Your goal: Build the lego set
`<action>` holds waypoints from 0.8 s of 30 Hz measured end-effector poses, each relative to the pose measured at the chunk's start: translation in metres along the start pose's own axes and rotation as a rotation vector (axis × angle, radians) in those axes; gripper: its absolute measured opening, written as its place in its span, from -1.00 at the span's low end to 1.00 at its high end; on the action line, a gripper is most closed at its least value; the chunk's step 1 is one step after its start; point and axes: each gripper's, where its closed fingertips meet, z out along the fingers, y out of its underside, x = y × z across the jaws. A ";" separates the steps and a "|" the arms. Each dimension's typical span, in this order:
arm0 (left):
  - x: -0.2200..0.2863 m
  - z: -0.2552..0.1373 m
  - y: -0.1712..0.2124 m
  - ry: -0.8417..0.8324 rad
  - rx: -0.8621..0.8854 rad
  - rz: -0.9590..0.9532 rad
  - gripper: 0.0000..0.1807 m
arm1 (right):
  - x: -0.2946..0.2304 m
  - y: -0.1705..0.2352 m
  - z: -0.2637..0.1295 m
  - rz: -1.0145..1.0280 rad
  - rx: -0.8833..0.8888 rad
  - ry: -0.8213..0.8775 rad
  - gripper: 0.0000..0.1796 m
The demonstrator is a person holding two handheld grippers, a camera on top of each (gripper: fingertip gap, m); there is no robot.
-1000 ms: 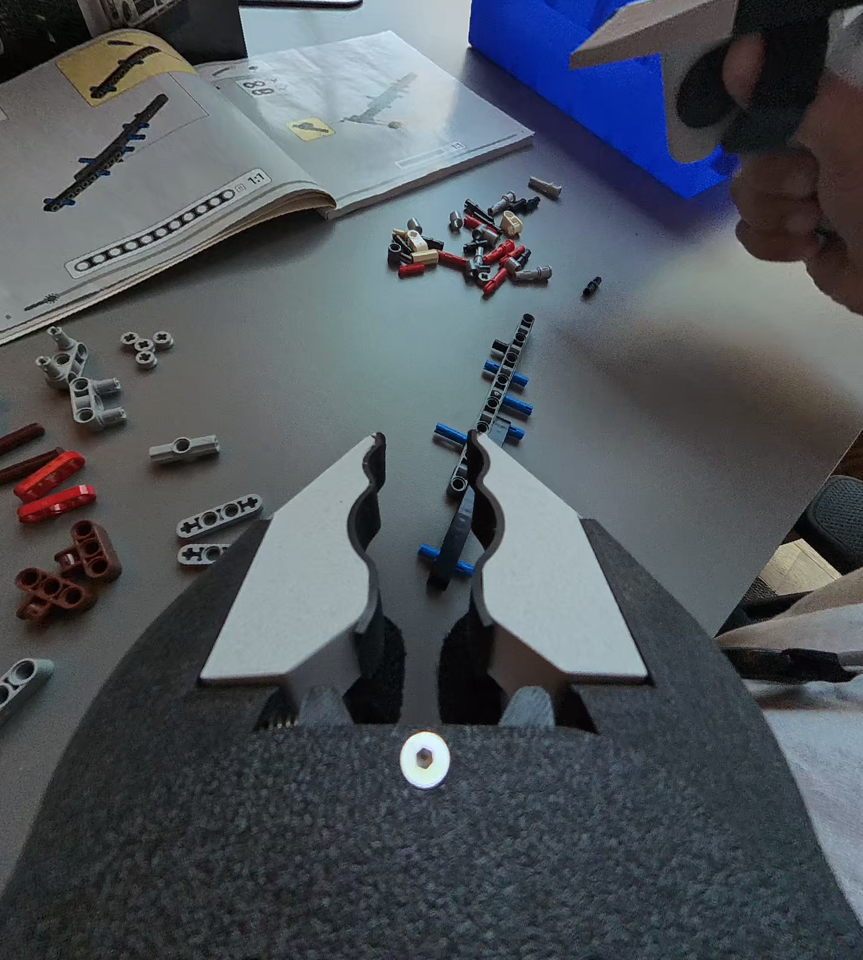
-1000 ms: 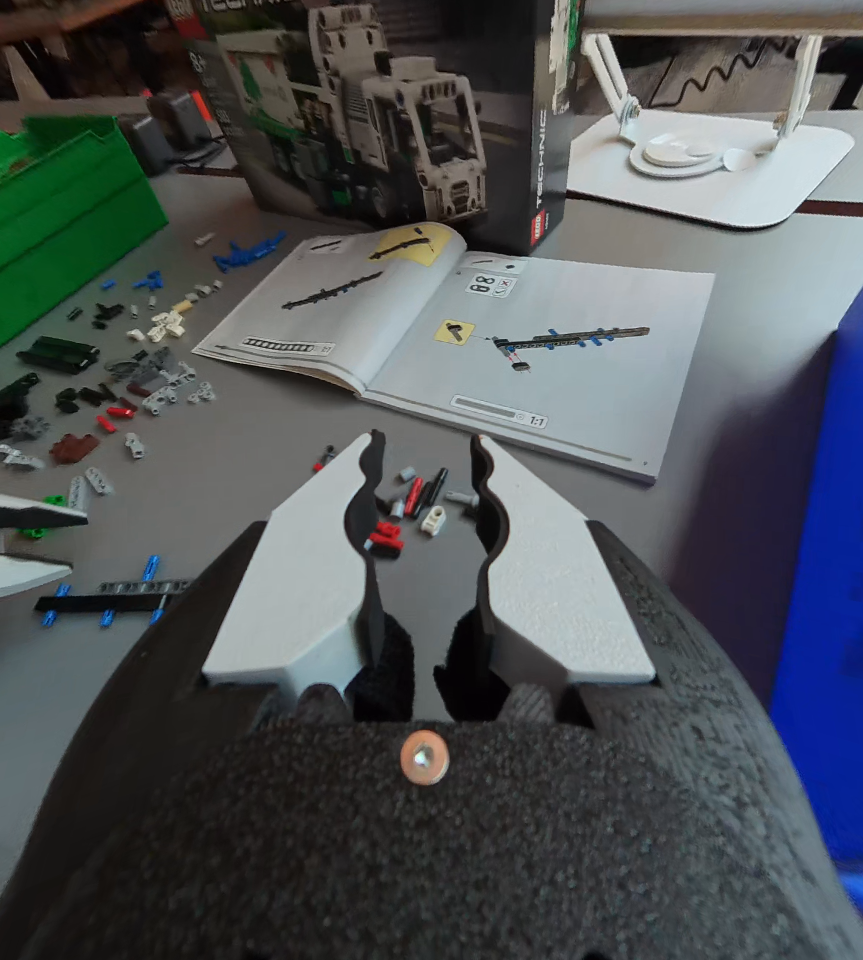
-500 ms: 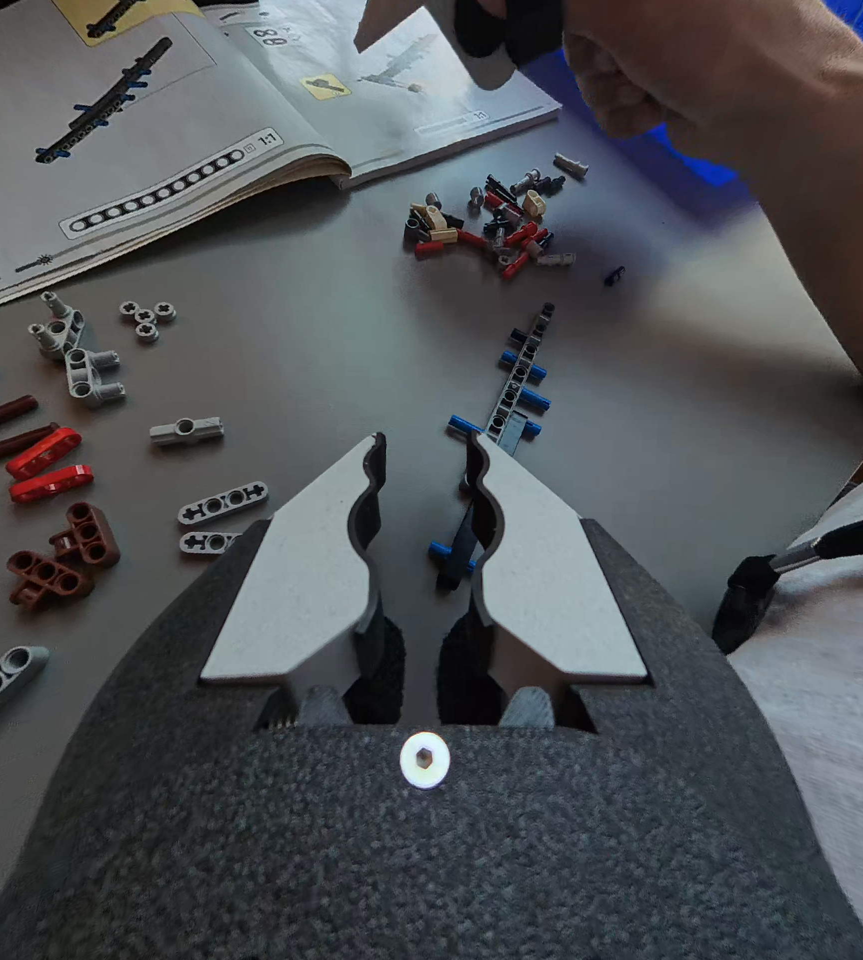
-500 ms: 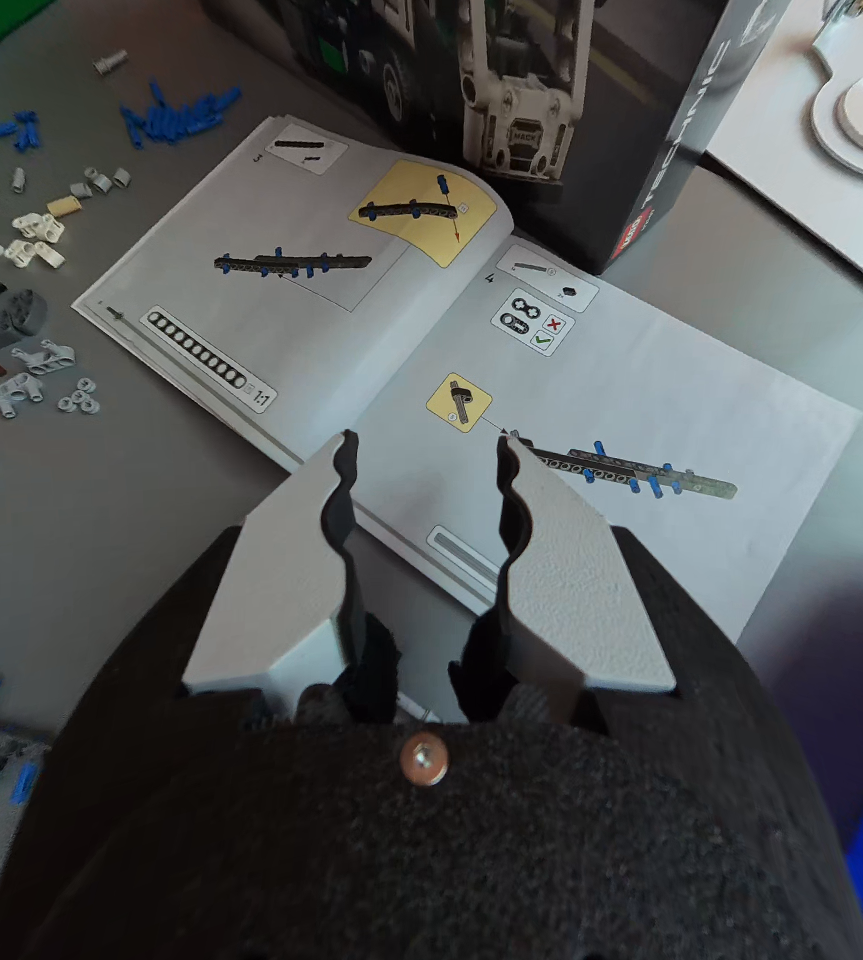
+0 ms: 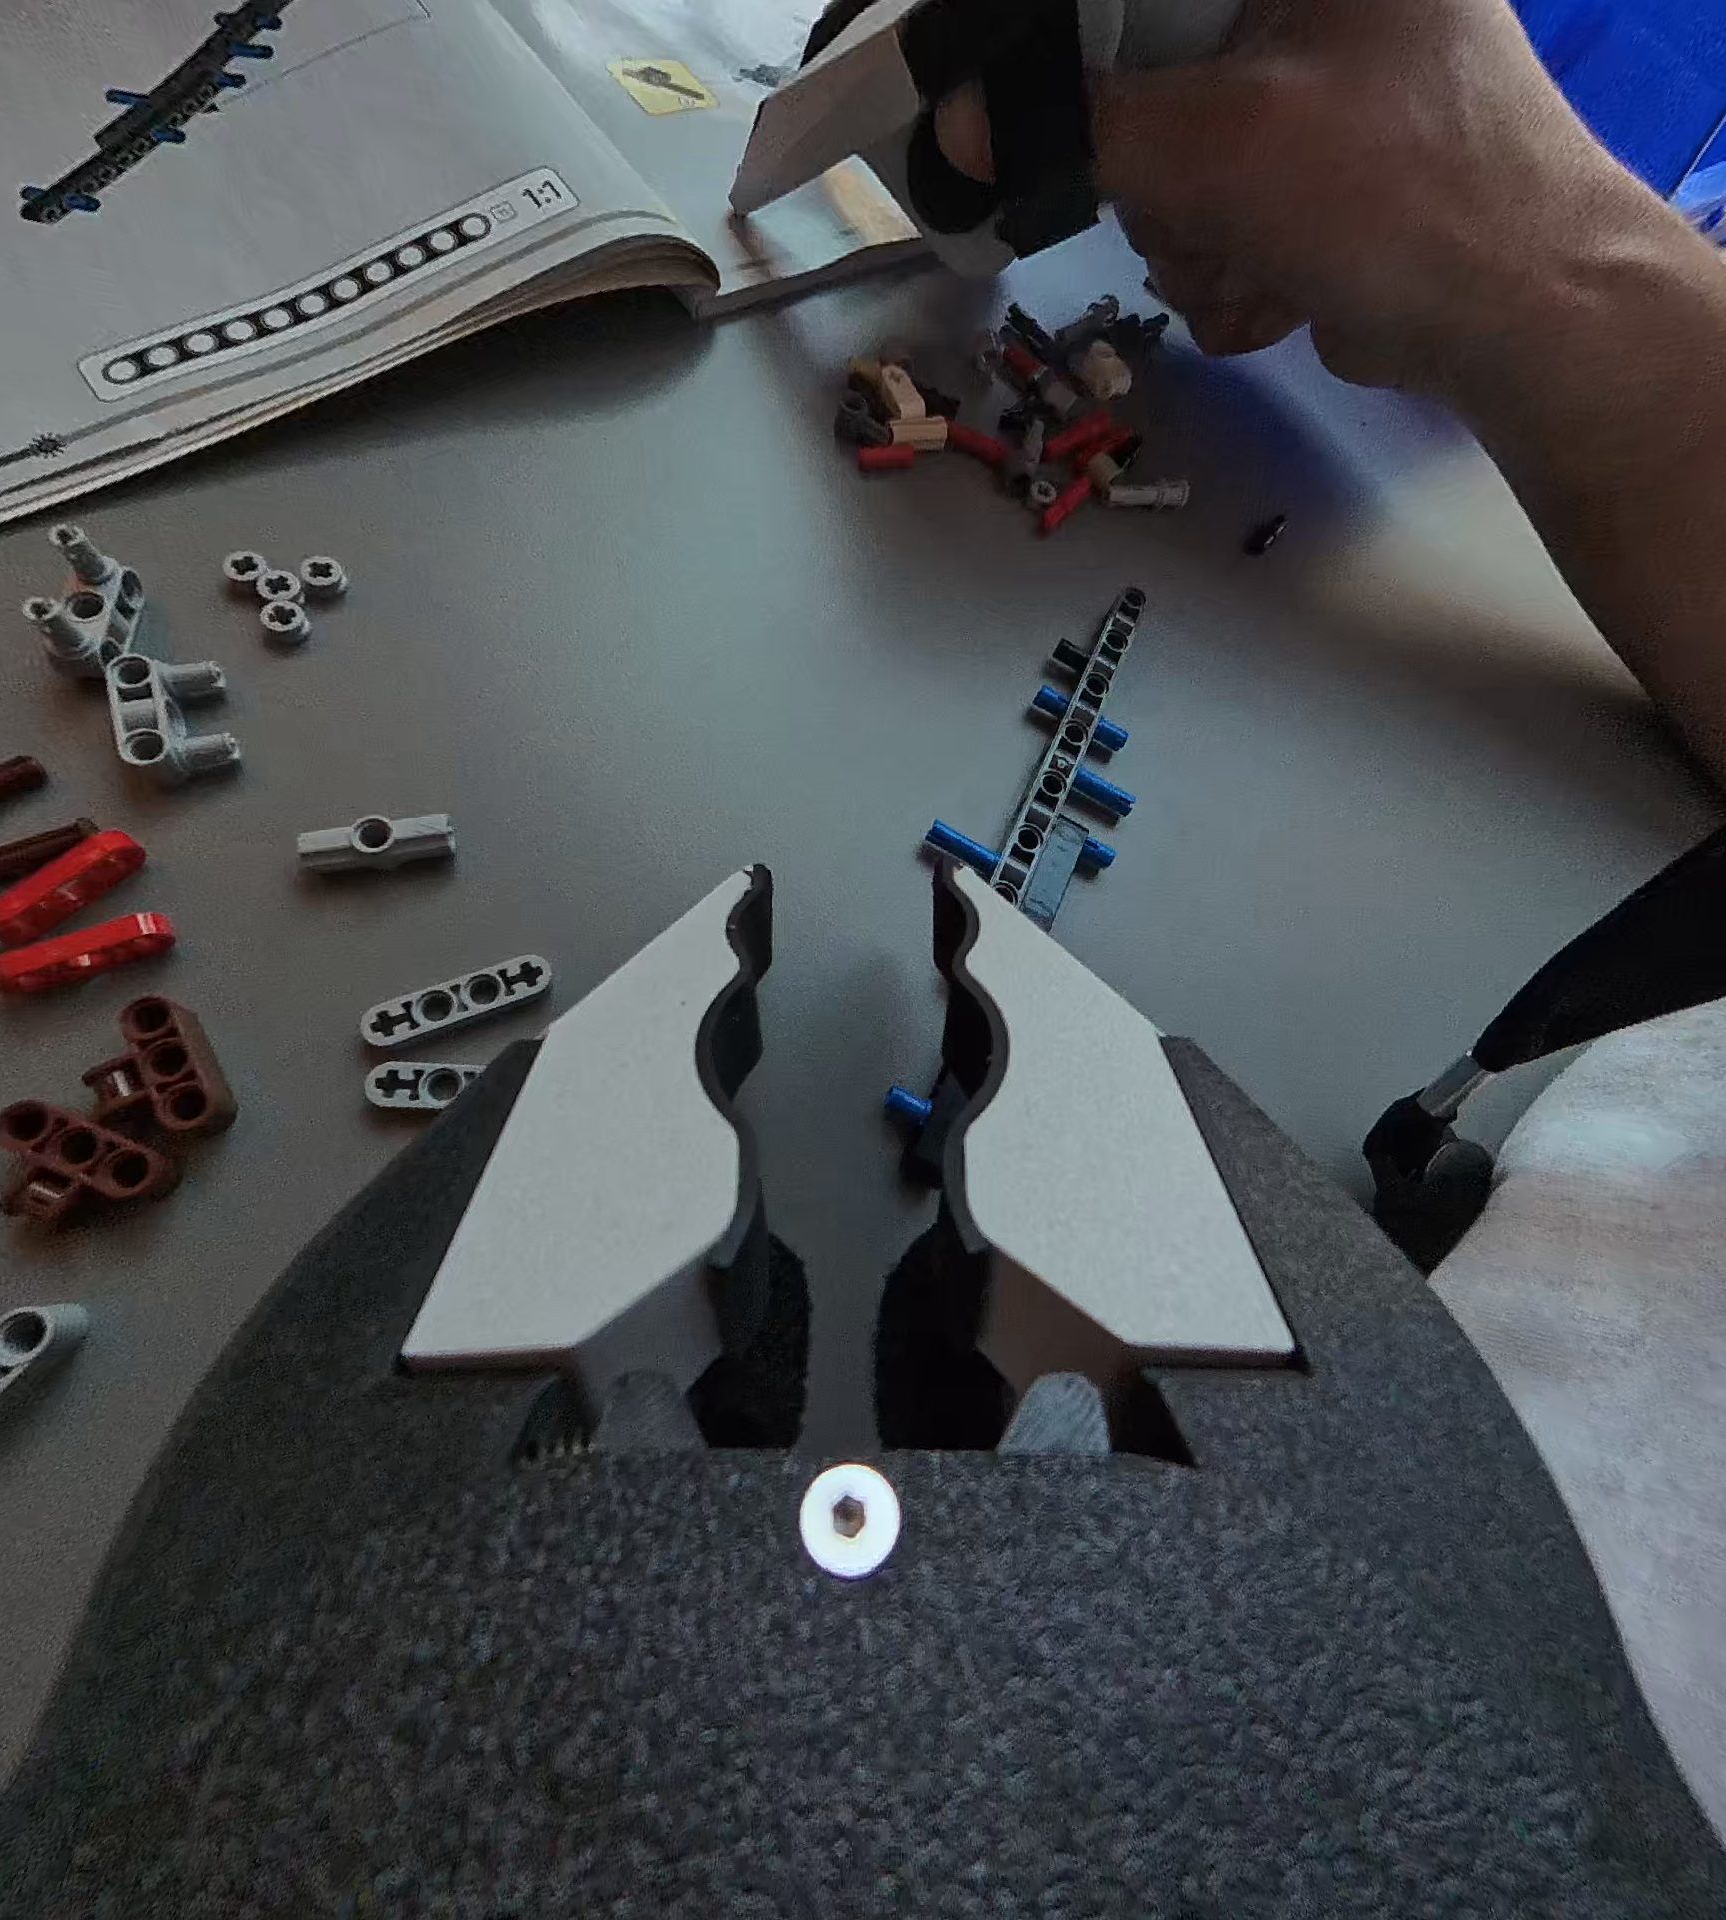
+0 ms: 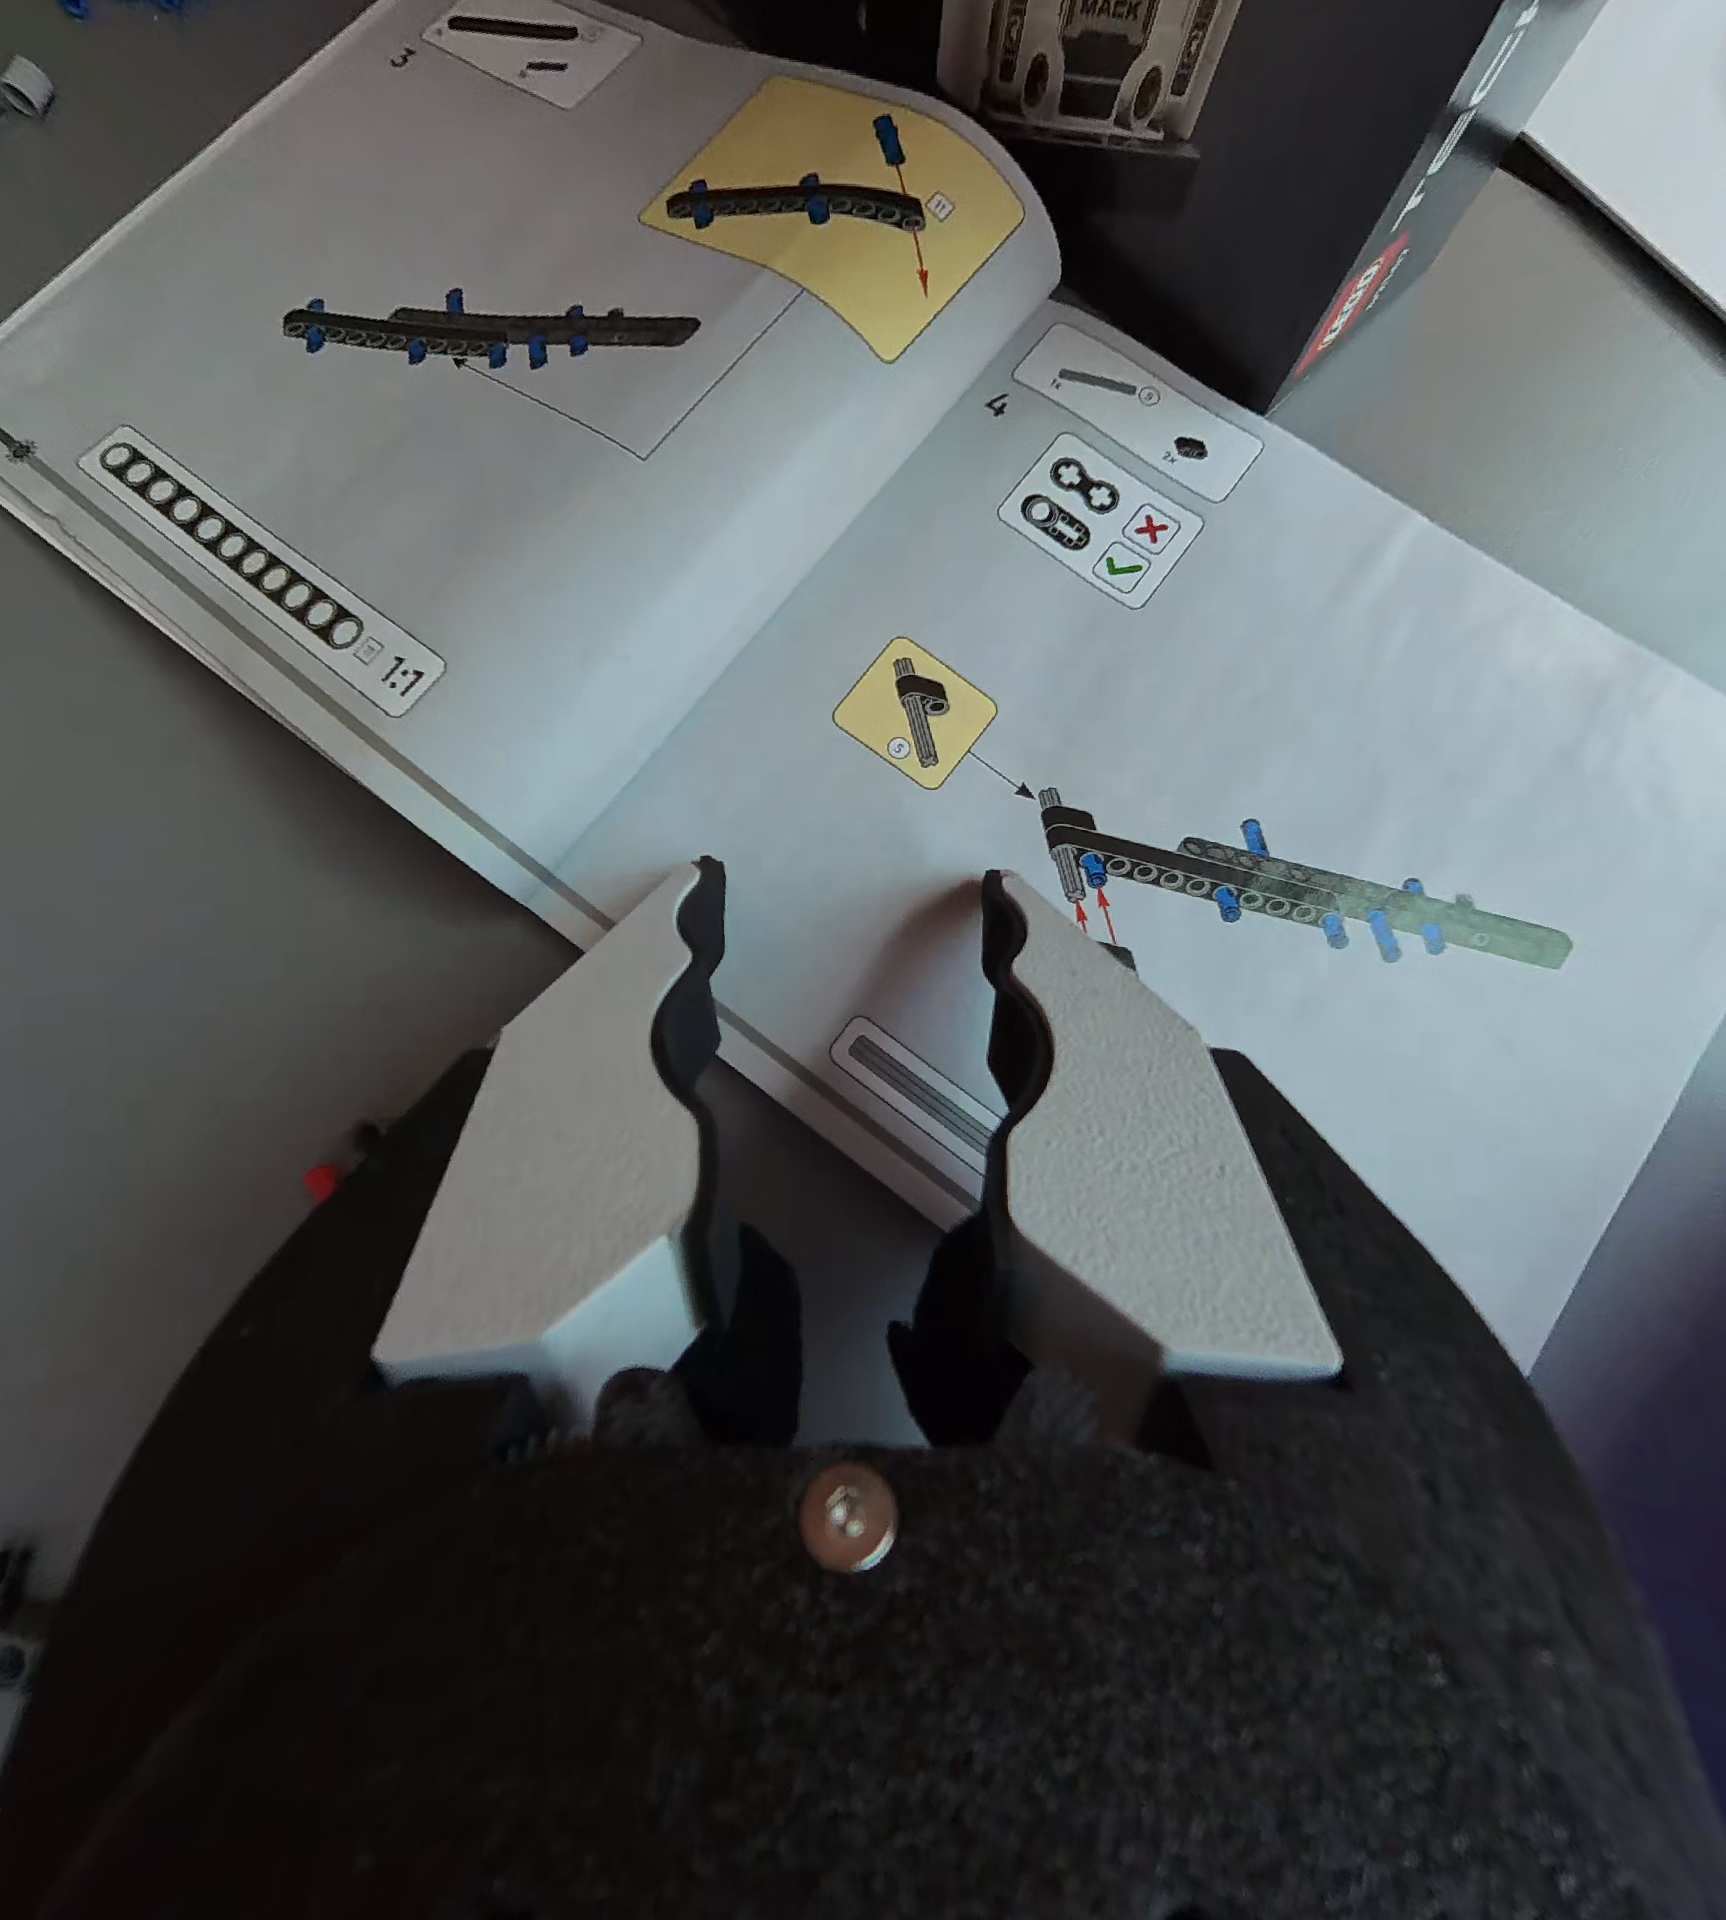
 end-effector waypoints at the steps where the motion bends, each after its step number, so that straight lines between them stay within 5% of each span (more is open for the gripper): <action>1: -0.001 0.000 -0.001 -0.003 0.006 -0.005 -0.67 | 0.000 0.000 0.000 -0.002 0.001 0.001 -0.45; 24: -0.008 -0.001 -0.001 -0.001 0.011 -0.070 -0.67 | 0.000 0.000 0.001 0.015 0.024 0.008 -0.45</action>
